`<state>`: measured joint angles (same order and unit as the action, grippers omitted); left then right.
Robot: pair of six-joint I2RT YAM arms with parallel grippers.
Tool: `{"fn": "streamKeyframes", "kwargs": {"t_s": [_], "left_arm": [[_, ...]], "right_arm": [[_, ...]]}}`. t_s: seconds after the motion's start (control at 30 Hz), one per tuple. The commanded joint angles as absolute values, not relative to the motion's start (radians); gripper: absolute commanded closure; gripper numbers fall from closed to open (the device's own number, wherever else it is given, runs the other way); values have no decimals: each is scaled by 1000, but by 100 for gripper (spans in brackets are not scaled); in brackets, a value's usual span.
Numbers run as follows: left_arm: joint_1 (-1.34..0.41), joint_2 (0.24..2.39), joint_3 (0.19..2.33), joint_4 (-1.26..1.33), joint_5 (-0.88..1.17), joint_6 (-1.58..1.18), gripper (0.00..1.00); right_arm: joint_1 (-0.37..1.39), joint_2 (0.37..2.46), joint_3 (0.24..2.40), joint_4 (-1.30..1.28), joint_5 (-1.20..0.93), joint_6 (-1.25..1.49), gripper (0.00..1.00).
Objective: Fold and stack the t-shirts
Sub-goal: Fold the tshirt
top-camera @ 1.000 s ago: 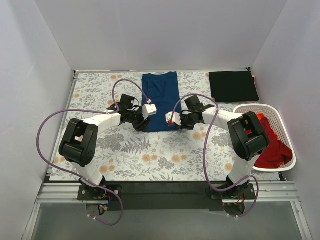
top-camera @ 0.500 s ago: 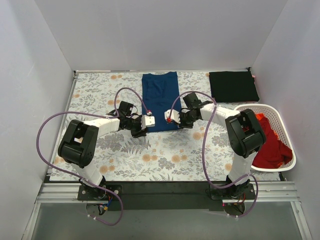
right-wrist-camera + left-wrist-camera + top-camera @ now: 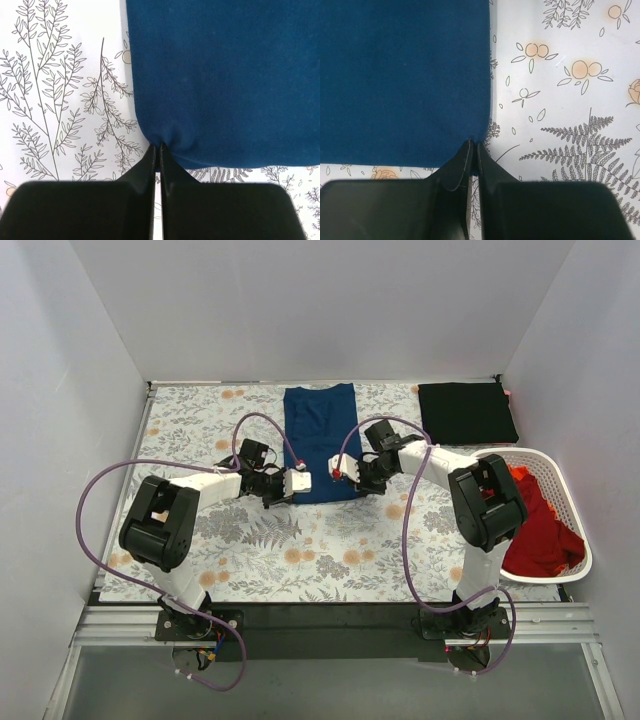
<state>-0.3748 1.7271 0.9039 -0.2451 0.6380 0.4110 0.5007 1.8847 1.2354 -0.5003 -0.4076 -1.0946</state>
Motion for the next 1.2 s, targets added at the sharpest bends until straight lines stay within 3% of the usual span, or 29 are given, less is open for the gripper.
{"fn": "streamKeyframes", "kwargs": {"t_s": [0.0, 0.5, 0.97, 1.17], "left_arm": [[-367, 1712, 960, -317, 638, 381, 100], [-341, 1534, 1026, -414, 696, 258, 100], [-400, 1132, 991, -839, 890, 210, 100], [-390, 1190, 1095, -865, 868, 55, 100]], "right_arm": [[486, 1868, 1292, -546, -439, -1071, 99], [462, 1662, 1302, -591, -469, -983, 99], [512, 1287, 1157, -879, -583, -1003, 99], [508, 1284, 1227, -933, -581, -995, 99]]}}
